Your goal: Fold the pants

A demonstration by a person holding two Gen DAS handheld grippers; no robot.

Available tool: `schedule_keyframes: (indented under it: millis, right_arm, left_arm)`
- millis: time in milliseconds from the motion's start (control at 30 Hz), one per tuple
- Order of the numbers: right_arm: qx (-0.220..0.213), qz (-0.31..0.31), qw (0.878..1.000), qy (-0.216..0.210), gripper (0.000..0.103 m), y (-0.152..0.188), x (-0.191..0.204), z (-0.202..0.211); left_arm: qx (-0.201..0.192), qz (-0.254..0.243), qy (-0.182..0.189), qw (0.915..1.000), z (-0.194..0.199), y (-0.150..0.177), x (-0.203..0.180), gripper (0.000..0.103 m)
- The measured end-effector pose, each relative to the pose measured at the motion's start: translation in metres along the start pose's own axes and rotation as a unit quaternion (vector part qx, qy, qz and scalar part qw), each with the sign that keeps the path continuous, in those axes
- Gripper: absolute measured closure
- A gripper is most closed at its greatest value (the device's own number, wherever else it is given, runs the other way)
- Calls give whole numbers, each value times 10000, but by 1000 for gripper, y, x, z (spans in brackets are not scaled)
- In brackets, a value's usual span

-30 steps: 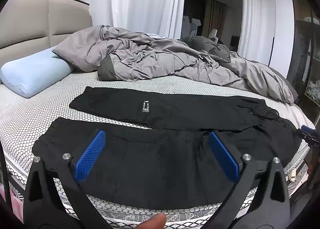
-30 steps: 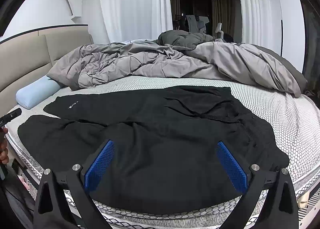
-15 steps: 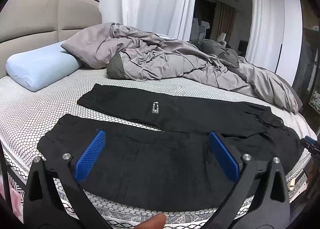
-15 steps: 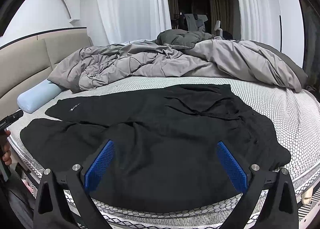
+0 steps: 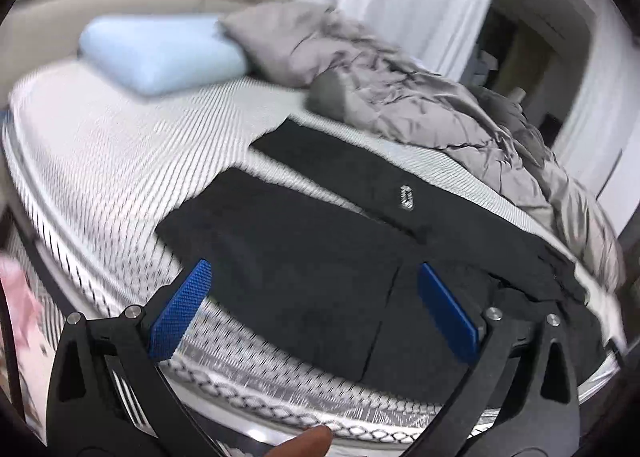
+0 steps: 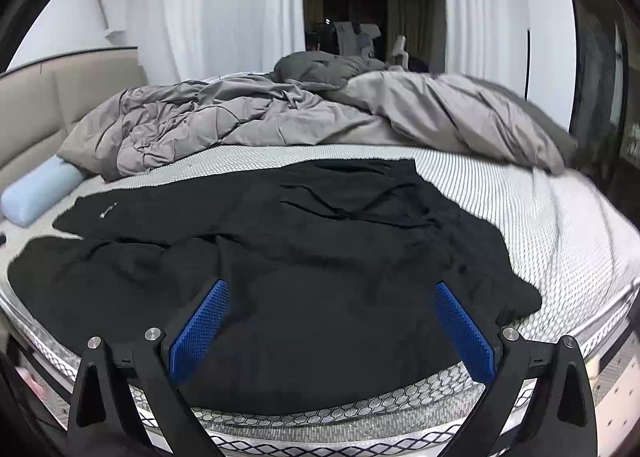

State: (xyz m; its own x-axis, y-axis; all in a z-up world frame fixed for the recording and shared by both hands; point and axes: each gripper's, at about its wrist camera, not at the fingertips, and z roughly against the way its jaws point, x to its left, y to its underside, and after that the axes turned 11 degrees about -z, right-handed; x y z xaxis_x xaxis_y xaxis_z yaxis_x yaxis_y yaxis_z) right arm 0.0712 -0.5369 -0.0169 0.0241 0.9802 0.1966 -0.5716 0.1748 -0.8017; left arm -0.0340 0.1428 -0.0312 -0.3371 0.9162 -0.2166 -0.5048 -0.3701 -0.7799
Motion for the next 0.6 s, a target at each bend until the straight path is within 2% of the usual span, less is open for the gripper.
schedule_keyframes:
  millis: [67, 200, 300, 367, 467, 600]
  right_arm:
    - [99, -188, 9997, -143, 0, -1, -6, -3]
    - [226, -347, 9988, -258, 0, -2, -12, -9]
    - [249, -348, 9989, -207, 0, 0, -12, -10]
    - [281, -383, 9986, -238, 0, 0, -14, -10]
    - [283, -347, 9988, -185, 0, 2, -14, -10]
    - [321, -327, 9989, -121, 0, 3, -15, -11]
  left_arm:
    - [250, 273, 202, 9991, -8, 4, 16, 2]
    - [642, 390, 498, 9959, -28, 12, 29, 16]
    - [875, 476, 486, 9938, -45, 16, 36, 22]
    - [964, 613, 569, 9918, -56, 15, 37, 22]
    - [1139, 686, 500, 9899, -68, 19, 35, 25]
    - [1164, 706, 454, 9897, -74, 20, 31, 25]
